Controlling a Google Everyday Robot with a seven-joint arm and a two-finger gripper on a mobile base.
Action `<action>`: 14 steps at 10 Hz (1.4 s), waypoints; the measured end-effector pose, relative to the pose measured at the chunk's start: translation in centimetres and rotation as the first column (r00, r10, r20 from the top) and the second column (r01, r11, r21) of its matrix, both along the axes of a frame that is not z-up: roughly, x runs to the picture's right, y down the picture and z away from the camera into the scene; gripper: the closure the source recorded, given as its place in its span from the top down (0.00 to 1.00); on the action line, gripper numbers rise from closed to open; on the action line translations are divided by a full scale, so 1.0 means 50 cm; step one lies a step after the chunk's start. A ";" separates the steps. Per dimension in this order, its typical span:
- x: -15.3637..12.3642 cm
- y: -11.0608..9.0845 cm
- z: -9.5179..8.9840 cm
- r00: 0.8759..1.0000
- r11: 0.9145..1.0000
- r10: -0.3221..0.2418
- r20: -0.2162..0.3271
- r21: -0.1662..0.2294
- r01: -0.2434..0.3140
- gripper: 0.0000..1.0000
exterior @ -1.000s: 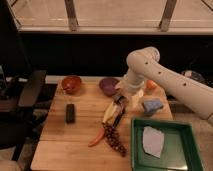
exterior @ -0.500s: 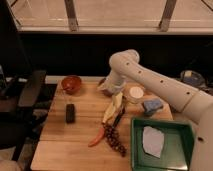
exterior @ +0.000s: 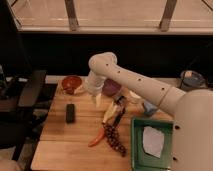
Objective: Place eraser in table surface
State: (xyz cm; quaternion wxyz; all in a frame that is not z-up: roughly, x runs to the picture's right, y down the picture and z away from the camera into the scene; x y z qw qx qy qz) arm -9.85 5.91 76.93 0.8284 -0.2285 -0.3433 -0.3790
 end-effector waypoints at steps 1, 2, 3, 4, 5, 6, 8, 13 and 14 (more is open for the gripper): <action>0.004 0.000 0.001 1.000 1.000 0.002 -0.002 0.000 -0.002 0.80; 0.004 0.000 0.001 1.000 1.000 0.002 -0.002 0.000 -0.002 0.80; 0.004 0.001 -0.001 1.000 1.000 -0.002 -0.004 -0.001 0.002 0.80; 0.010 0.003 -0.002 1.000 1.000 -0.009 -0.022 -0.004 0.009 0.80; 0.015 0.014 0.009 0.996 0.998 -0.062 -0.068 -0.027 0.060 0.80; 0.007 0.021 0.025 0.992 0.995 -0.093 -0.083 -0.039 0.090 0.80; -0.019 0.050 0.066 0.977 0.982 -0.183 -0.113 -0.076 0.175 0.80; -0.064 0.100 0.127 0.977 0.979 -0.195 -0.088 -0.079 0.188 0.80; -0.079 0.107 0.135 0.979 0.980 -0.190 -0.077 -0.072 0.185 0.80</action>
